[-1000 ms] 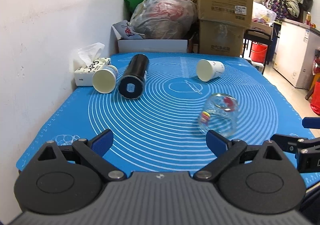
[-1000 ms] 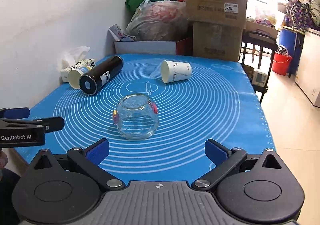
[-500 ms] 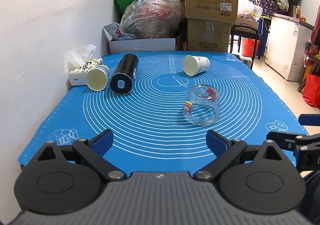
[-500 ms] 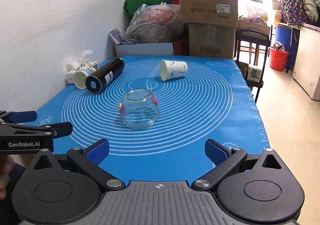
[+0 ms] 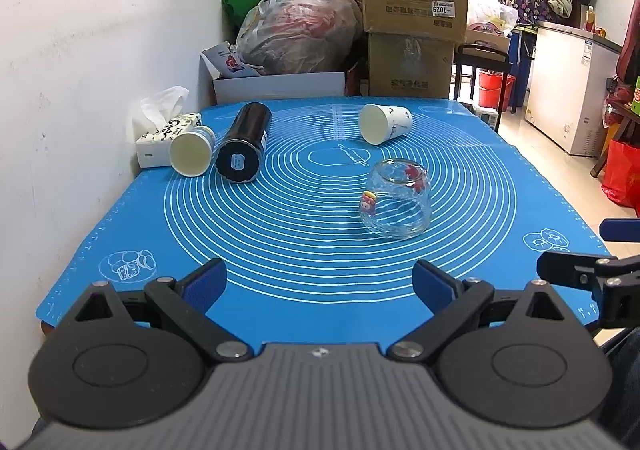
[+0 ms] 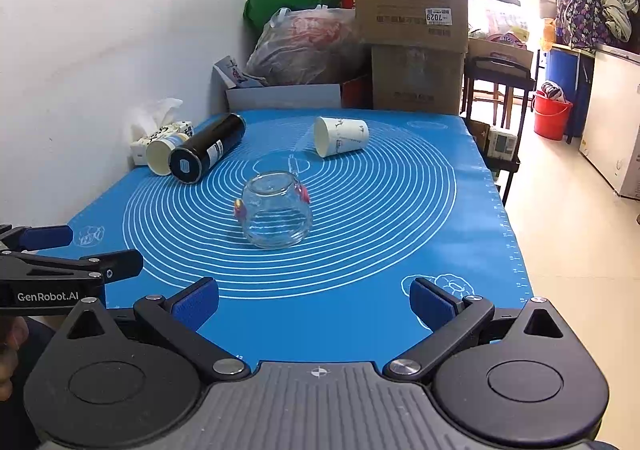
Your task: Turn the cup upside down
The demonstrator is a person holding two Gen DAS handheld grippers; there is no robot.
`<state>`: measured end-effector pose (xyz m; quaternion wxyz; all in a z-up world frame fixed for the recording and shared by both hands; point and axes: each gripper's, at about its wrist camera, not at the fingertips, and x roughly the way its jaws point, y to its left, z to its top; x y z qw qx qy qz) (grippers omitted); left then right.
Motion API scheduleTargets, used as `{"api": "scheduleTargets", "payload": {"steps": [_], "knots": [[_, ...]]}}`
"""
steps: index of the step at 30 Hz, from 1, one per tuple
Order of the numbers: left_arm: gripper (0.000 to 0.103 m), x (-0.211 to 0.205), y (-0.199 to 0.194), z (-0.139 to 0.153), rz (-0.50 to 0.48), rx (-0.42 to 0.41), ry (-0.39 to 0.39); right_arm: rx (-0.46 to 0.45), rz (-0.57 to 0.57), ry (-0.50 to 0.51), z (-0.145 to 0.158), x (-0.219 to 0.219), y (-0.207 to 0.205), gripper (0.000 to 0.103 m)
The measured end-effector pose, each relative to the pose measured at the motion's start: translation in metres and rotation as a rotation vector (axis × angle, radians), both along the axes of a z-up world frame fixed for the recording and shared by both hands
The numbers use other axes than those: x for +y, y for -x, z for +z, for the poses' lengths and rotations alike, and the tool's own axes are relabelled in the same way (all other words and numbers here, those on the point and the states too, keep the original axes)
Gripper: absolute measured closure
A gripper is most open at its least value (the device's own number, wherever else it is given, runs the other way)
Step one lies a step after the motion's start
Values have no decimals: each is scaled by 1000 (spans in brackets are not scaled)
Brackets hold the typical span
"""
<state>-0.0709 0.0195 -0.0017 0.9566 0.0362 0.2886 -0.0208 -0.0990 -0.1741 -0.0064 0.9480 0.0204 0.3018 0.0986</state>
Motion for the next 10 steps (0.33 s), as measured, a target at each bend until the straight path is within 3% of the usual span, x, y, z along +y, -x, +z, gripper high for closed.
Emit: {"api": "scheduleTargets", "payload": {"steps": [10], "knots": [[5, -3, 4, 0, -7, -3, -5, -2, -4, 2, 1, 0, 3, 0]]}}
